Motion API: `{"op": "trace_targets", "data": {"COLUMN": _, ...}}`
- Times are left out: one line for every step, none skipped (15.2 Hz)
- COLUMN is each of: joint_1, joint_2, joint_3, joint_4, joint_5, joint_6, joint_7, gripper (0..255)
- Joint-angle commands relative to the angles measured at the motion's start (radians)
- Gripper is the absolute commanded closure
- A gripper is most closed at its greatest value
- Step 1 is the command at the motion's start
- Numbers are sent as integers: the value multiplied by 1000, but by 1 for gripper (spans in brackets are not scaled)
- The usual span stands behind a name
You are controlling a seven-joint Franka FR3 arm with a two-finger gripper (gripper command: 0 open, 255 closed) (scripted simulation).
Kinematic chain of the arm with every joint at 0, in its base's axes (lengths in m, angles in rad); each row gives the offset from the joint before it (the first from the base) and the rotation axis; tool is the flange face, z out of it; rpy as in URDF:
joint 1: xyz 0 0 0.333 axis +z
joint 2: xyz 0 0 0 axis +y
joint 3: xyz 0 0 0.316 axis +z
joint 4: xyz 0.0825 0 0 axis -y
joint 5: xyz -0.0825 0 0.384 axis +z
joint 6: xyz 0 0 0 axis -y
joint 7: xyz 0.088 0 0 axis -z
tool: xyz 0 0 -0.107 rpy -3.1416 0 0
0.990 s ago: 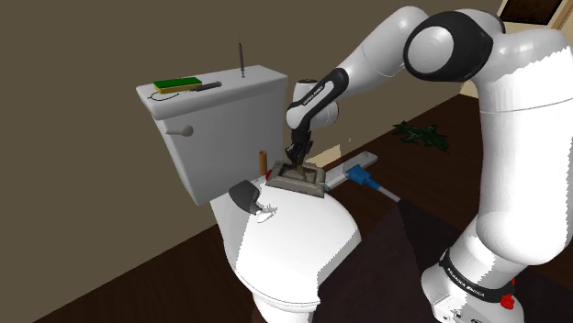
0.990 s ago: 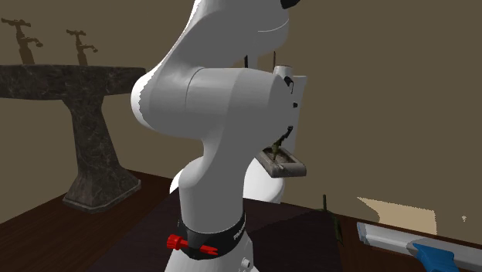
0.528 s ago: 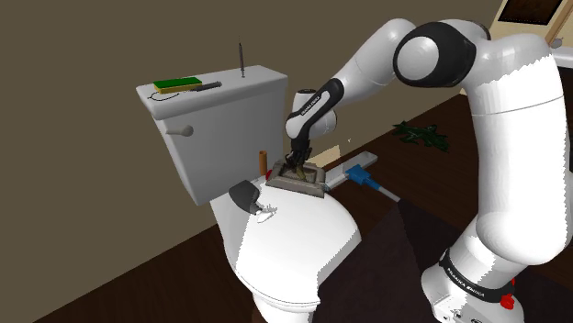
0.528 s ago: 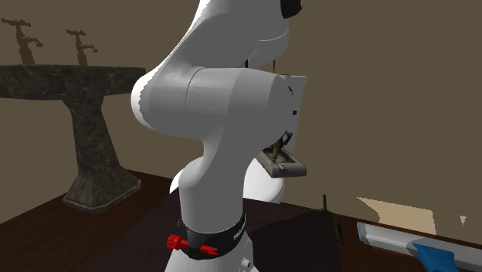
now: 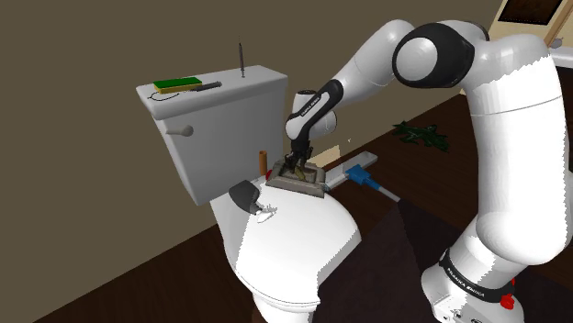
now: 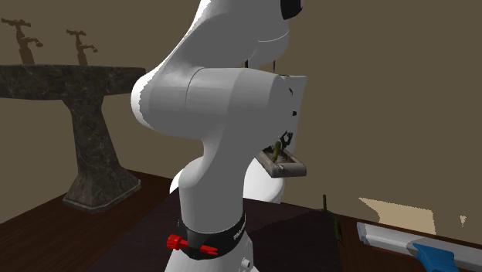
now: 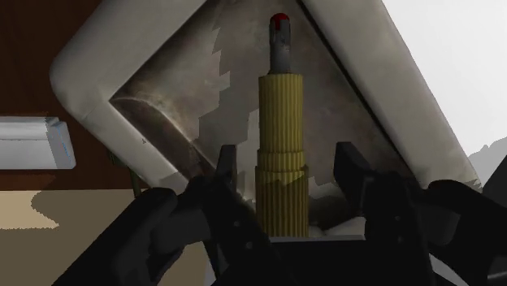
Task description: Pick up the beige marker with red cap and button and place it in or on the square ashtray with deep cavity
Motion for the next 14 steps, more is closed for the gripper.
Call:
{"op": "trace_targets", "data": {"joint_1": 0, "joint_2": 0, "joint_3": 0, "joint_4": 0, "joint_5": 0, "joint_6": 0, "joint_7": 0, "gripper": 0}}
{"op": "trace_targets", "data": {"joint_1": 0, "joint_2": 0, "joint_3": 0, "joint_4": 0, "joint_5": 0, "joint_6": 0, "joint_7": 0, "gripper": 0}}
{"op": "trace_targets", "data": {"joint_1": 0, "joint_2": 0, "joint_3": 0, "joint_4": 0, "joint_5": 0, "joint_6": 0, "joint_7": 0, "gripper": 0}}
{"op": "trace_targets", "data": {"joint_1": 0, "joint_2": 0, "joint_3": 0, "joint_4": 0, "joint_5": 0, "joint_6": 0, "joint_7": 0, "gripper": 0}}
{"op": "trace_targets", "data": {"joint_1": 0, "joint_2": 0, "joint_3": 0, "joint_4": 0, "joint_5": 0, "joint_6": 0, "joint_7": 0, "gripper": 0}}
{"op": "trace_targets", "data": {"joint_1": -1, "joint_2": -28, "joint_3": -1, "joint_4": -6, "joint_5": -1, "joint_6": -22, "joint_7": 0, "gripper": 0}}
{"op": "trace_targets", "data": {"joint_1": -1, "joint_2": -55, "joint_3": -1, "joint_4": -11, "joint_5": -1, "joint_6": -44, "joint_7": 1, "gripper": 0}}
{"op": "trace_targets", "data": {"joint_1": -2, "joint_2": -82, "joint_3": -2, "joint_4": -14, "joint_5": -2, "joint_6": -68, "joint_7": 1, "gripper": 0}}
{"op": "trace_targets", "data": {"joint_1": -2, "joint_2": -102, "joint_3": -2, "joint_4": -16, "joint_5": -3, "joint_6": -86, "joint_7": 2, "gripper": 0}}
{"op": "trace_targets", "data": {"joint_1": -2, "joint_2": -102, "joint_3": -2, "joint_4": -16, "joint_5": -3, "joint_6": -86, "joint_7": 2, "gripper": 0}}
{"op": "trace_targets", "data": {"joint_1": -2, "joint_2": -102, "joint_3": -2, "joint_4": -16, "joint_5": -3, "joint_6": -86, "joint_7": 2, "gripper": 0}}
{"op": "trace_targets", "data": {"joint_1": -2, "joint_2": -102, "joint_3": -2, "joint_4": -16, "joint_5": -3, "joint_6": -86, "joint_7": 2, "gripper": 0}}
{"op": "trace_targets", "data": {"joint_1": -2, "joint_2": -102, "joint_3": -2, "joint_4": -16, "joint_5": -3, "joint_6": -86, "joint_7": 2, "gripper": 0}}
{"op": "trace_targets", "data": {"joint_1": -2, "joint_2": -102, "joint_3": -2, "joint_4": -16, "joint_5": -3, "joint_6": -86, "joint_7": 2, "gripper": 0}}
